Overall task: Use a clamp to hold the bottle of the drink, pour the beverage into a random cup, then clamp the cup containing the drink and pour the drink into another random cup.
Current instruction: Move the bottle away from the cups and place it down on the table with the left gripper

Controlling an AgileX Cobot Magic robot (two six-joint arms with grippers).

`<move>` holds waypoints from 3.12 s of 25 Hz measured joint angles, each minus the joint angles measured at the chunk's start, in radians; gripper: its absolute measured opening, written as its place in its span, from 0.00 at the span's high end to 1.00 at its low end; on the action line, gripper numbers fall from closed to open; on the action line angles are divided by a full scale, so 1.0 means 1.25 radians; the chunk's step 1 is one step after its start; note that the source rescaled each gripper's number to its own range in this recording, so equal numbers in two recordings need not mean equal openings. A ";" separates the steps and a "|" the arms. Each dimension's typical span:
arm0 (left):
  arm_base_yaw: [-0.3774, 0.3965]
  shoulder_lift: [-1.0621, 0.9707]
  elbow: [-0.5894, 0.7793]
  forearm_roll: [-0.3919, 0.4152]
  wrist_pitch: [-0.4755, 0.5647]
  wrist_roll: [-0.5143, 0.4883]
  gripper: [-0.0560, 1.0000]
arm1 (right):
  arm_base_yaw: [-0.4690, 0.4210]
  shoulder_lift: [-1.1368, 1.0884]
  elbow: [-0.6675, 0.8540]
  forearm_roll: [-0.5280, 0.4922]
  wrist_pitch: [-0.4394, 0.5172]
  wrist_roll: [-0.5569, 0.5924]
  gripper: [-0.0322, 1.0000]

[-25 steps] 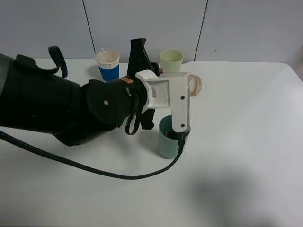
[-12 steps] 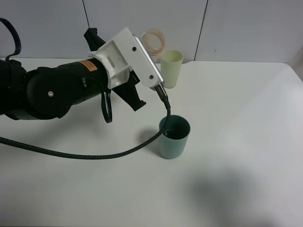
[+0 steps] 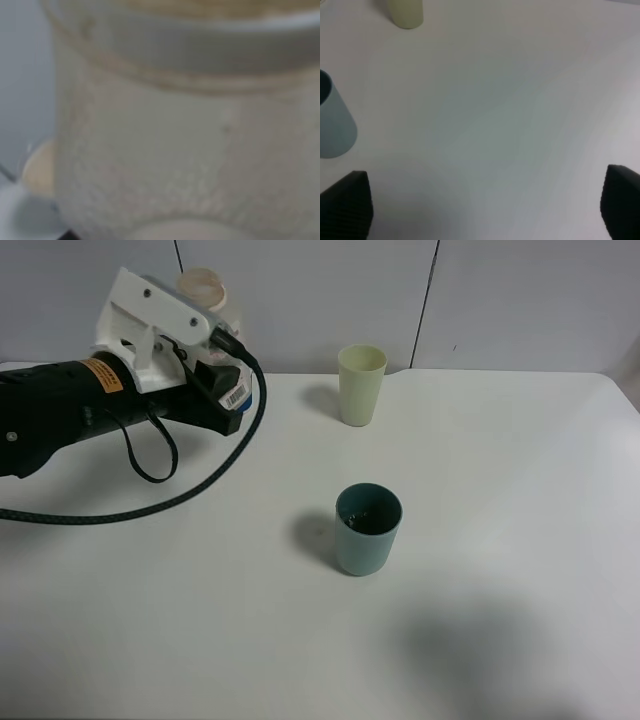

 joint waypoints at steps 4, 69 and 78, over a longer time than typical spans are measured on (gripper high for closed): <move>0.074 -0.001 0.003 0.097 0.002 -0.153 0.94 | 0.000 0.000 0.000 0.000 0.000 0.000 0.25; 0.422 0.233 0.159 0.354 -0.251 -0.253 0.94 | 0.000 0.000 0.000 0.000 0.000 0.000 0.25; 0.422 0.285 0.159 0.354 -0.306 -0.253 0.94 | 0.000 0.000 0.000 0.000 0.000 0.000 0.25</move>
